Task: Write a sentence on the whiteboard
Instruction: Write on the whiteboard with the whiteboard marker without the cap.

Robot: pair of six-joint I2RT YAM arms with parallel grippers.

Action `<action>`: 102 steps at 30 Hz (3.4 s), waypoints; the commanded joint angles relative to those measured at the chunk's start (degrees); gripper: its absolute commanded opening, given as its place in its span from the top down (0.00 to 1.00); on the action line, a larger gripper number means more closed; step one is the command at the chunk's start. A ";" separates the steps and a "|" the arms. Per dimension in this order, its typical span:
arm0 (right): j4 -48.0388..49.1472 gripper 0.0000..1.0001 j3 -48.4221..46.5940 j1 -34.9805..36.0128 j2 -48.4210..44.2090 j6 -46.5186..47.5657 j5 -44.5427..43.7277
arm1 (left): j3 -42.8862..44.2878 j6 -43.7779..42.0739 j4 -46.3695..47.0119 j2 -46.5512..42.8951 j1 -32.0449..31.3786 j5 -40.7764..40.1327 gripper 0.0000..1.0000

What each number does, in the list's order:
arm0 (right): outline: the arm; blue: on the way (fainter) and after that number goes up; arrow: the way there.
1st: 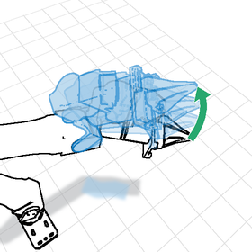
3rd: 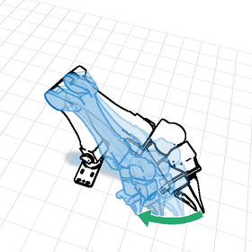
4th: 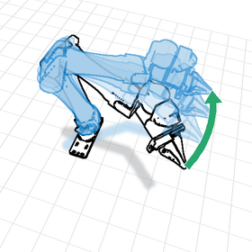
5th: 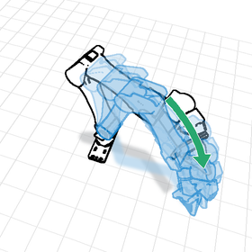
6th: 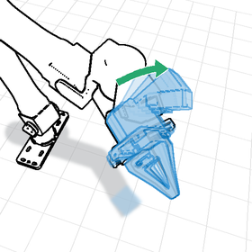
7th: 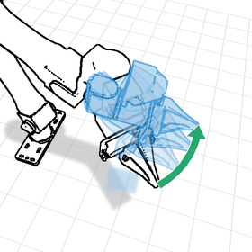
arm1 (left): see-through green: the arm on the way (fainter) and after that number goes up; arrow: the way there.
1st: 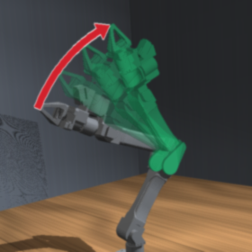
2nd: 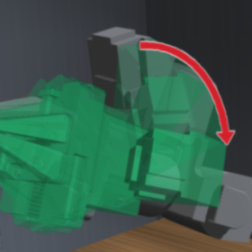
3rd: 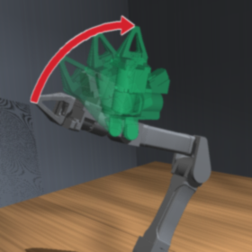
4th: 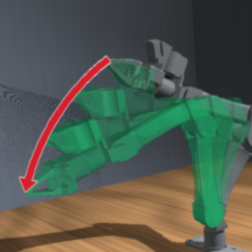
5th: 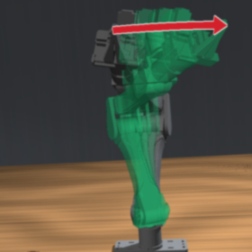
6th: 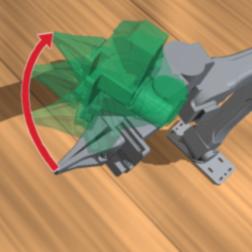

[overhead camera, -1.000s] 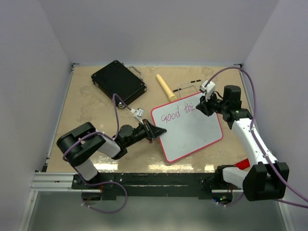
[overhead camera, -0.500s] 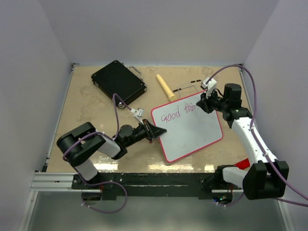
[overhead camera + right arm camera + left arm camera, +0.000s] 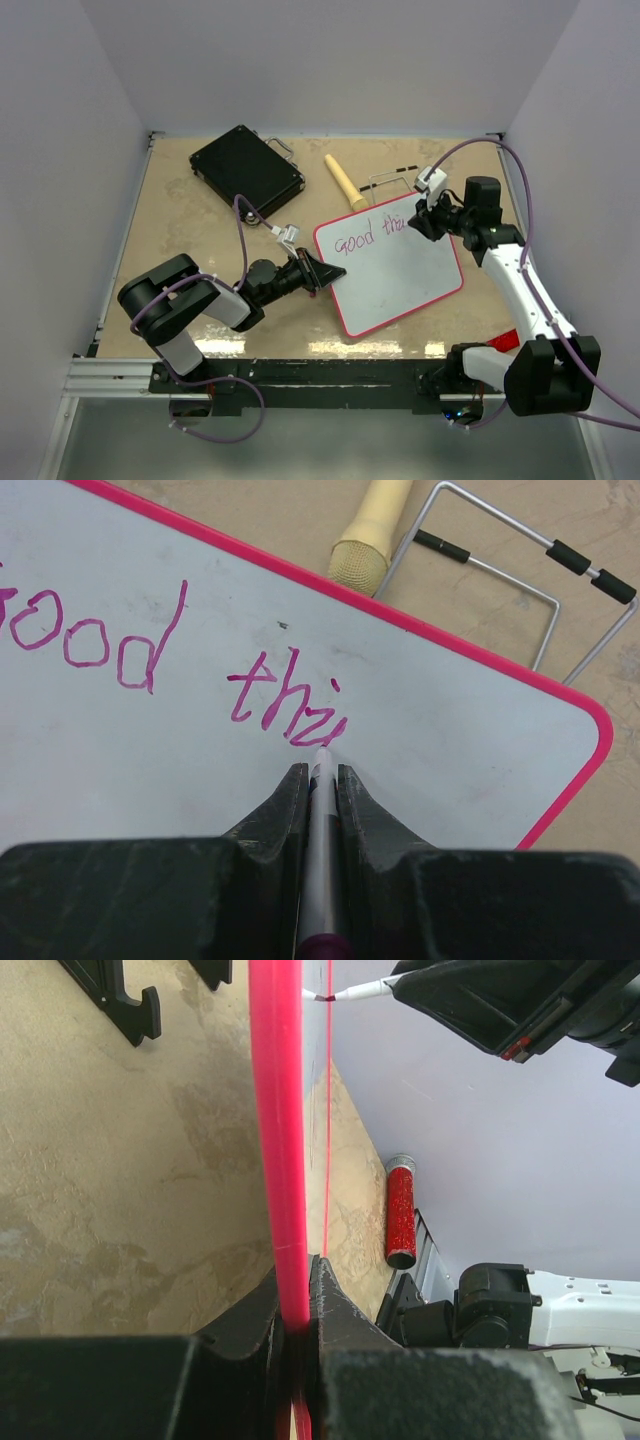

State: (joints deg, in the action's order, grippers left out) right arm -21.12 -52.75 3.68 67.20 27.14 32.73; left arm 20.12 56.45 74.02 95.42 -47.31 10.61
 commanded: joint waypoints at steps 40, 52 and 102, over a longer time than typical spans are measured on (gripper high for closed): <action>0.02 1.00 -1.13 -0.08 -1.02 -0.59 -3.28 | -0.08 -5.29 11.50 -1.11 -0.24 2.84 1.00; 6.53 1.00 -1.92 -0.25 -0.05 -4.81 -7.33 | -0.08 -5.56 11.15 -1.29 -0.33 2.66 1.00; 6.62 1.00 -1.92 -0.61 1.62 -3.23 -5.05 | 0.27 -5.73 11.15 -0.93 -0.33 3.01 1.00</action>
State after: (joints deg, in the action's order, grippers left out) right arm -16.80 -53.80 3.25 68.75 24.12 28.01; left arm 20.10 56.55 73.97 95.42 -47.31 10.61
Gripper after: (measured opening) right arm 0.141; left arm 0.090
